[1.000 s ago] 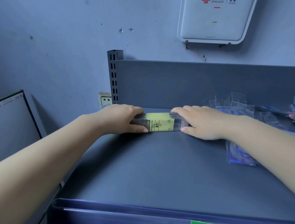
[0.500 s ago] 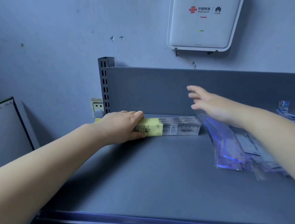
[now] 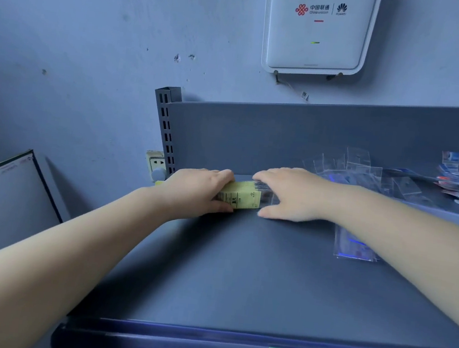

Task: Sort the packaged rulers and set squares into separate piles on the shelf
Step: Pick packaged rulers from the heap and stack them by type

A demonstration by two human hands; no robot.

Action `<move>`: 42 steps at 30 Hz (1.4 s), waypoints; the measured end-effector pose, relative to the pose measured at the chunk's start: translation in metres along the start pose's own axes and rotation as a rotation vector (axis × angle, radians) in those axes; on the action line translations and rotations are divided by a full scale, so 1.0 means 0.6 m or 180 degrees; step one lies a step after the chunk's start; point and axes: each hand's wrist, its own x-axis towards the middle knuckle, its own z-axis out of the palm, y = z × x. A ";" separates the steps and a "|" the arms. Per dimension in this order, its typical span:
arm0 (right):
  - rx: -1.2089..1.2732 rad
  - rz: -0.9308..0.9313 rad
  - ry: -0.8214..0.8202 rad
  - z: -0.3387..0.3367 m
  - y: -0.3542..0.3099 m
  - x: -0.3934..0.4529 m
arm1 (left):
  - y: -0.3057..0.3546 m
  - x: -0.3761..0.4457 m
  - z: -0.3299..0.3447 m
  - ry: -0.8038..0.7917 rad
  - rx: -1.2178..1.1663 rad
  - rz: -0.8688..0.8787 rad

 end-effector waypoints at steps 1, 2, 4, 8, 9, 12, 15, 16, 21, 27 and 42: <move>-0.0011 -0.0035 0.0026 0.002 -0.009 0.007 | 0.001 0.000 -0.006 0.0006 0.0035 0.0025; 0.0020 -0.0037 0.0037 0.003 -0.017 0.013 | 0.001 0.001 -0.016 0.0023 0.0117 0.0056; 0.0264 -0.0032 0.0094 -0.003 -0.022 0.020 | -0.010 0.000 -0.043 0.0248 0.0336 0.0106; 0.1342 -0.0037 0.0563 -0.024 -0.004 0.020 | -0.050 -0.013 -0.112 0.2357 0.0039 -0.0357; 0.1684 -0.0027 0.0678 -0.030 0.001 0.017 | -0.050 -0.017 -0.124 0.2745 -0.0453 -0.0731; 0.2726 -0.0102 0.0963 -0.047 0.000 0.011 | -0.022 -0.007 -0.135 0.2408 -0.2443 -0.1430; 0.3133 -0.0104 0.1021 -0.040 -0.003 0.016 | 0.016 0.016 -0.121 0.1636 -0.3081 -0.0919; 0.3107 -0.0096 0.0922 -0.034 -0.002 0.017 | 0.025 0.022 -0.117 0.1619 -0.3127 -0.0738; 0.2767 0.0034 0.0408 -0.044 0.012 0.007 | 0.042 0.031 -0.117 0.1536 -0.3665 -0.0522; 0.2527 -0.0083 0.0597 -0.060 0.012 -0.007 | 0.060 0.040 -0.132 0.1569 -0.3632 -0.0442; 0.2346 0.0102 0.0548 -0.048 -0.002 -0.026 | 0.072 0.016 -0.077 0.1259 -0.3077 -0.0557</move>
